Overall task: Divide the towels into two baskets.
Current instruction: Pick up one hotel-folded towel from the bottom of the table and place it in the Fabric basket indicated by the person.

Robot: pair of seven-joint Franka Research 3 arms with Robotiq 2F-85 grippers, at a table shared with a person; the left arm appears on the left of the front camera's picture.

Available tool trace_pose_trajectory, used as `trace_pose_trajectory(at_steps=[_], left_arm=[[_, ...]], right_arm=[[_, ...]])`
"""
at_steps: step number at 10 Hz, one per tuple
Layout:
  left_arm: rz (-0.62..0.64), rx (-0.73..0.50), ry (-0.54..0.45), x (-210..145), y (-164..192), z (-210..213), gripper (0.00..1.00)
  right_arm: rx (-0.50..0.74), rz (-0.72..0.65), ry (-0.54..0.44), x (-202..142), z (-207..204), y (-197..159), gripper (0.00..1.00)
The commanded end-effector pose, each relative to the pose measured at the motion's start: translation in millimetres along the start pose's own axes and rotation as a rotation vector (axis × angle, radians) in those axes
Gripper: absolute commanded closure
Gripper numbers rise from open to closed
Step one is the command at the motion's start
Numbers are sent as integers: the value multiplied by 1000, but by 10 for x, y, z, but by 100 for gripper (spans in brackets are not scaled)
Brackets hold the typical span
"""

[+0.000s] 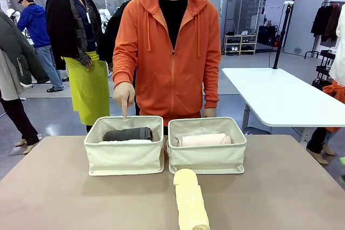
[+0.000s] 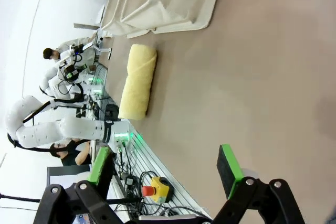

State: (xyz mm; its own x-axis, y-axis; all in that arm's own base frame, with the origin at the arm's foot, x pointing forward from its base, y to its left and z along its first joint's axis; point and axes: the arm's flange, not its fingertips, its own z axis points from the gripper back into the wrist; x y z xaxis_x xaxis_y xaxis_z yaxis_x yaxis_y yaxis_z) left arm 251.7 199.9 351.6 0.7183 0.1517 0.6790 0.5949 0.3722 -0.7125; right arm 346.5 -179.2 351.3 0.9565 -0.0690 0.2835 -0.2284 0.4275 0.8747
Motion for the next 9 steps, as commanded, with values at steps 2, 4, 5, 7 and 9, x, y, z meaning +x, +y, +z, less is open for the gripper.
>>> trace_pose_trajectory(at_steps=[2, 4, 5, 7, 9], left_arm=[[0, 0, -11, 9, -32, 26, 0], [0, 0, -11, 9, -32, 26, 0], [0, 0, -11, 9, -32, 26, 0], [0, 0, -11, 9, -32, 26, 0], [0, 0, -11, 9, -32, 26, 0]], right_arm=[[2, -28, 87, -29, -873, 419, 0], [-35, -10, 128, -14, -1270, 602, 0], [-33, -24, 149, -2, -1487, 703, 0], [-91, -16, 132, 60, -1905, 889, 0], [-151, -22, 120, 100, -2262, 1049, 0]])
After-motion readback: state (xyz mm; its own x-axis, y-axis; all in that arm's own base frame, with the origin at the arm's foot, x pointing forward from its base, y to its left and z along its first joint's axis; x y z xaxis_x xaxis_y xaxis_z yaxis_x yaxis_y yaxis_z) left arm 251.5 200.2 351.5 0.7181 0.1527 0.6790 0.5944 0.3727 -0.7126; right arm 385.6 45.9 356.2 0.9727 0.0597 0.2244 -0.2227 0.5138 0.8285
